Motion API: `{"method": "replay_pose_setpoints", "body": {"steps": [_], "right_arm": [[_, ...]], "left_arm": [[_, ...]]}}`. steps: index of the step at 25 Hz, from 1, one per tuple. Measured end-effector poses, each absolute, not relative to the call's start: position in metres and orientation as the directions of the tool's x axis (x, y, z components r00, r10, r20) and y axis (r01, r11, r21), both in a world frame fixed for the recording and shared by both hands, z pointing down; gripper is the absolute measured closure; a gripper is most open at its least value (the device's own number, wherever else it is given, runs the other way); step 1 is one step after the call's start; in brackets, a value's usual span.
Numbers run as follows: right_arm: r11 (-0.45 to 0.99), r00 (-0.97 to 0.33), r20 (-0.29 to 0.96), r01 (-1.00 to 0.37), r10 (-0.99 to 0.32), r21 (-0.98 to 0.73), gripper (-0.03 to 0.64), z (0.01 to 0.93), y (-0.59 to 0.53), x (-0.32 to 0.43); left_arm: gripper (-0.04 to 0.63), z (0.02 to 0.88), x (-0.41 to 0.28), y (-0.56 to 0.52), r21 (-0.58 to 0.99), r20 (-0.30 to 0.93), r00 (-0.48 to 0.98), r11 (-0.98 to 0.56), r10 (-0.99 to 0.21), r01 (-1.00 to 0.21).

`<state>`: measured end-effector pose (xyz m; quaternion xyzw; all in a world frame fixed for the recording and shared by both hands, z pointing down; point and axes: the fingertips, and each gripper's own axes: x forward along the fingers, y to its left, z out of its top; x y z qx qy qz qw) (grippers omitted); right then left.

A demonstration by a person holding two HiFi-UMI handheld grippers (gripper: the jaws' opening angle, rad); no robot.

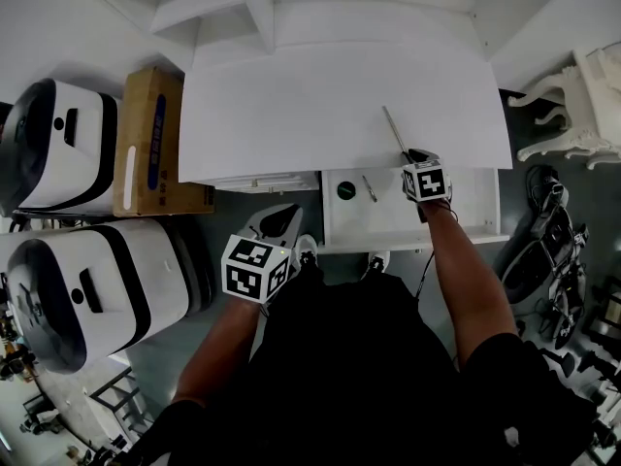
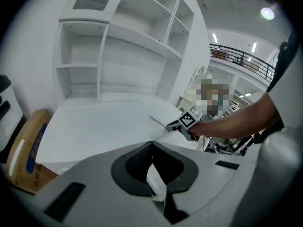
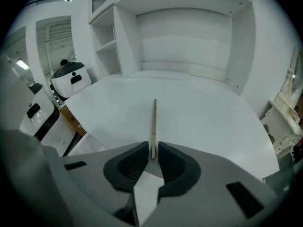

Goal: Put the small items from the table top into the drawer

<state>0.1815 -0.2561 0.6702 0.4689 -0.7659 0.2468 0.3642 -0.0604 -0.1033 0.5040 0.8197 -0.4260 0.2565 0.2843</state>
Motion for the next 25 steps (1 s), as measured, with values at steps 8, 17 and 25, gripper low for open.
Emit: {"method": "replay_pose_setpoints", "body": {"steps": [8,17,25], "right_arm": [[0.36,-0.328,0.79,-0.921,-0.518,-0.147,0.566,0.667,-0.261,0.186],[0.343,-0.305,0.787,-0.931,-0.536,-0.127,0.572,0.665,-0.258,0.188],[0.372,-0.339,0.757,-0.918,-0.559,-0.136,0.572,0.648,-0.238,0.184]], "left_arm": [[0.591,0.504,-0.062,-0.101,0.251,0.661,0.51,-0.479,-0.55,-0.841],[0.591,0.502,-0.063,-0.098,0.245,0.656,0.51,-0.482,-0.556,-0.841],[0.591,0.501,-0.059,-0.095,0.247,0.653,0.52,-0.494,-0.551,-0.834]]}}
